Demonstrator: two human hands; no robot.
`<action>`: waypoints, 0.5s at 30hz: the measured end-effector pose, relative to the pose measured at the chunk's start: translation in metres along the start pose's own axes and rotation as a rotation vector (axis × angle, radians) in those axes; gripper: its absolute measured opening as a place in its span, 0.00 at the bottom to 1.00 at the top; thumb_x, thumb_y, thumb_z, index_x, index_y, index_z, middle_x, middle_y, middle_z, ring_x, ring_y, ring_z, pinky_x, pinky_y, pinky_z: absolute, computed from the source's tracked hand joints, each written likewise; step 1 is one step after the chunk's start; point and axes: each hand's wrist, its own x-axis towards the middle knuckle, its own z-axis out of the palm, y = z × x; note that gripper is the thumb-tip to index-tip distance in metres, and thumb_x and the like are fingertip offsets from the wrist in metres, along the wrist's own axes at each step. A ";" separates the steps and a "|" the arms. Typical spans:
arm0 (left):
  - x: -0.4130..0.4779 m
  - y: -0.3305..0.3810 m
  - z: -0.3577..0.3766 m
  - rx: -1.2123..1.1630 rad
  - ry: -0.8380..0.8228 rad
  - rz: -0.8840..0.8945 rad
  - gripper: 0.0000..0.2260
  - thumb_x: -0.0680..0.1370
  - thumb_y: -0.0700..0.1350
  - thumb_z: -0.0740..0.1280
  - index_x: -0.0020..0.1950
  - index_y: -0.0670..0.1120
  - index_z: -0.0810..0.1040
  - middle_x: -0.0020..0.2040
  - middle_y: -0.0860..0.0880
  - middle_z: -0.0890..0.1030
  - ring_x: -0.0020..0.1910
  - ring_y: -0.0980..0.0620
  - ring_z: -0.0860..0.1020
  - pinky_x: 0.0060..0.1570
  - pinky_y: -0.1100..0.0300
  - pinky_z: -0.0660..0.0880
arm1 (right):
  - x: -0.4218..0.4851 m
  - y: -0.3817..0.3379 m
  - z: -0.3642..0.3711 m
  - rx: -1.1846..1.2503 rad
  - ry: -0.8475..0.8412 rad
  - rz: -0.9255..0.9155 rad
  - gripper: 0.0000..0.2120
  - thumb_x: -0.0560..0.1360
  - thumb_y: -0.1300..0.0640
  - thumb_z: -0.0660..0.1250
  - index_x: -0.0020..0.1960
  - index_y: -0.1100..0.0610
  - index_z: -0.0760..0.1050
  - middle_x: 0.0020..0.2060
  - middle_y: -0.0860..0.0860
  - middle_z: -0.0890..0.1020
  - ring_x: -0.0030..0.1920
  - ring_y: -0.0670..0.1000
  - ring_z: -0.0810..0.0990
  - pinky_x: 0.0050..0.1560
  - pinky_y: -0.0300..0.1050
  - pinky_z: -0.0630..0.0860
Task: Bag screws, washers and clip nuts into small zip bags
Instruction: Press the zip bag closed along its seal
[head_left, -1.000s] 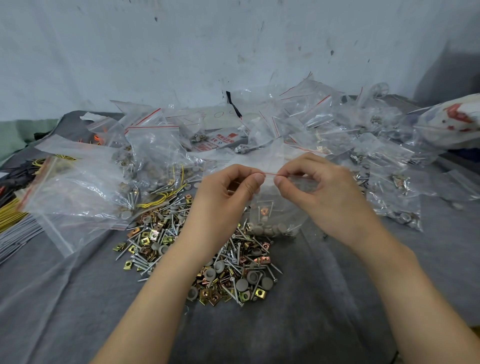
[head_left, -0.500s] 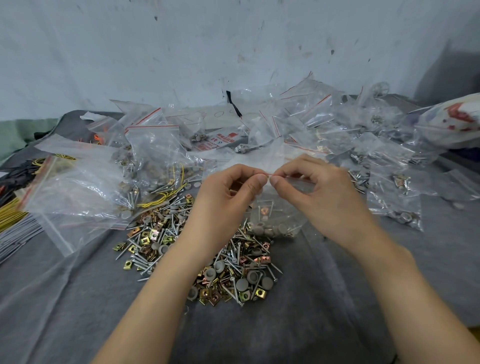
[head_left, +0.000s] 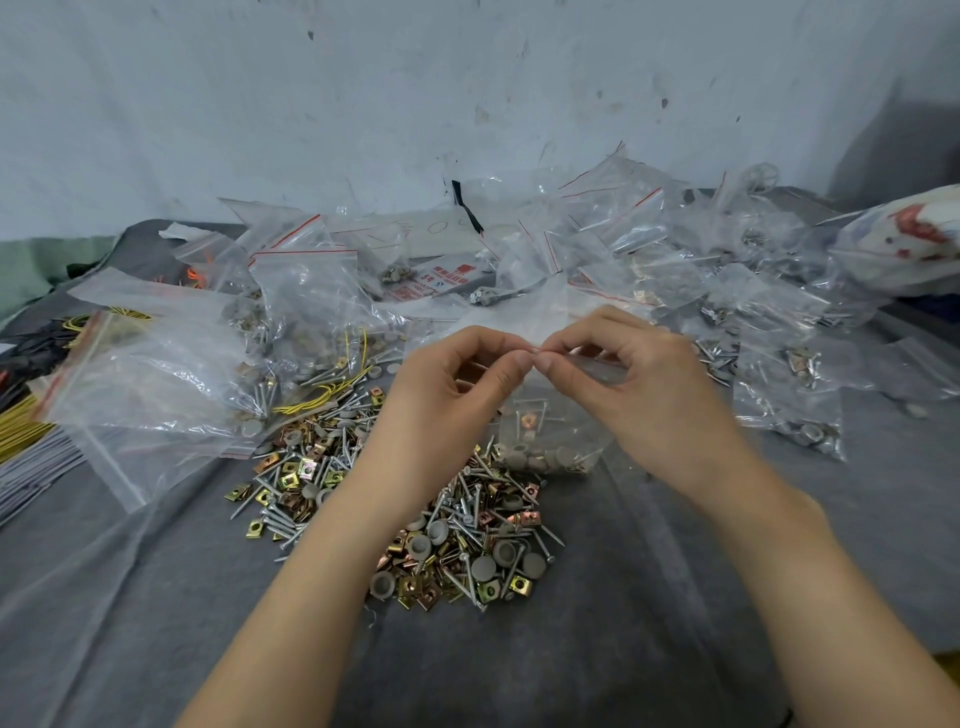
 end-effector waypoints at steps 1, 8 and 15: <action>0.000 0.000 0.000 0.001 -0.004 0.003 0.03 0.79 0.44 0.69 0.49 0.50 0.83 0.36 0.58 0.81 0.37 0.52 0.78 0.41 0.58 0.76 | 0.000 0.000 -0.001 0.007 -0.010 0.005 0.01 0.76 0.50 0.73 0.47 0.45 0.82 0.44 0.40 0.81 0.47 0.45 0.80 0.47 0.30 0.70; 0.000 -0.003 0.001 0.081 -0.005 0.030 0.03 0.80 0.45 0.68 0.48 0.52 0.81 0.39 0.55 0.81 0.37 0.60 0.76 0.39 0.61 0.75 | -0.003 -0.001 -0.004 -0.015 -0.028 0.014 0.02 0.76 0.49 0.73 0.46 0.43 0.81 0.44 0.40 0.82 0.48 0.43 0.80 0.48 0.28 0.69; 0.001 -0.006 0.003 0.141 0.040 0.055 0.03 0.80 0.47 0.67 0.47 0.52 0.80 0.39 0.58 0.80 0.36 0.61 0.75 0.37 0.58 0.76 | -0.001 -0.002 0.000 -0.043 -0.013 0.009 0.01 0.77 0.49 0.72 0.46 0.46 0.81 0.44 0.40 0.81 0.48 0.43 0.79 0.47 0.29 0.69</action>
